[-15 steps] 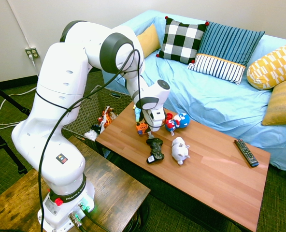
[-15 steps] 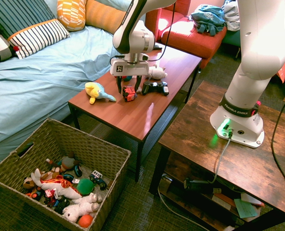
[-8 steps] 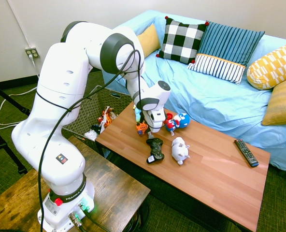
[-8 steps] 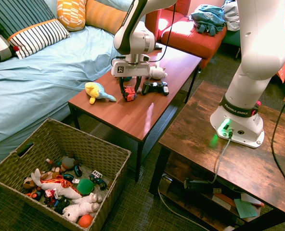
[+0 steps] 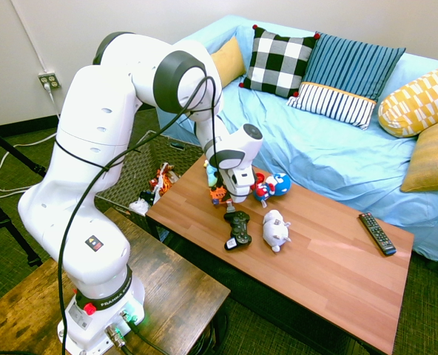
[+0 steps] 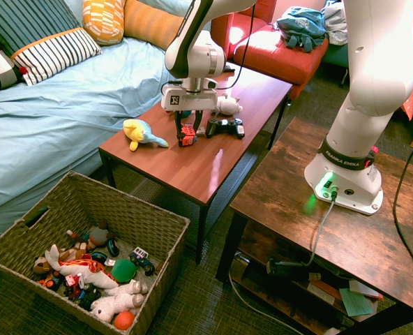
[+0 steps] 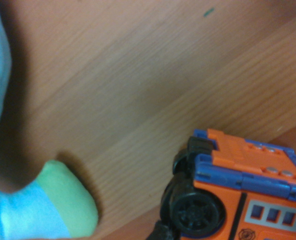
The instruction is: Put the toy car in the basket
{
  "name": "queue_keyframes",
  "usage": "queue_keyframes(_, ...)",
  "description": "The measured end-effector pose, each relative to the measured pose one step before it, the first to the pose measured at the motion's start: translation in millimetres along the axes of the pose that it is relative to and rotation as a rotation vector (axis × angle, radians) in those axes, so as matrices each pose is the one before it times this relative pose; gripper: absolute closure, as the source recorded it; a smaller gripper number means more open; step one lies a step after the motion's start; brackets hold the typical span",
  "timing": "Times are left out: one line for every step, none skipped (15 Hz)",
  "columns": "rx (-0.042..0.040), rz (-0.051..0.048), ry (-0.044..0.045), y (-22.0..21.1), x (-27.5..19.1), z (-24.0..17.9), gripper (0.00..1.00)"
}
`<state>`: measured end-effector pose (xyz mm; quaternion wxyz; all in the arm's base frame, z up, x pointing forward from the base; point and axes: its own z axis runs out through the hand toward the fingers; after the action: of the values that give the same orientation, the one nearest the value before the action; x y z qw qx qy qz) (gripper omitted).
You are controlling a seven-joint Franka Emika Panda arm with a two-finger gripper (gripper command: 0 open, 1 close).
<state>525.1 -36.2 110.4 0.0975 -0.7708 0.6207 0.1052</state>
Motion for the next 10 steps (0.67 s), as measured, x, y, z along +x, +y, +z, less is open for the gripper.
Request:
queue_keyframes(0.03861,-0.01045,-0.00278,2.92,2.38,-9.94,1.00)
queue_keyframes(0.04356,-0.01966,0.00146,3.48,-2.17,-17.58,1.00)
queue_keyframes(0.03739,-0.02466,0.00381,-0.82,-9.56,-22.04,1.00)
queue_keyframes(0.03009,-0.03314,0.00955,-7.62,-18.27,-20.76,1.00)
queue_keyframes(0.02273,-0.04487,0.00909,-16.35,-30.36,-20.50,1.00)
queue_keyframes(0.01290,-0.05225,0.01359,-21.10,-40.32,-17.61,1.00)
queue_keyframes(0.00298,-0.05355,0.01503,-22.31,-45.17,-13.28,1.00)
queue_keyframes(-0.00436,-0.05236,0.01129,-24.28,-45.46,-8.40,1.00)
queue_keyframes(-0.01288,-0.04123,0.00622,-28.28,-42.13,-5.13,1.00)
queue_keyframes(-0.01498,-0.03380,0.00314,-28.73,-38.53,-1.88,1.00)
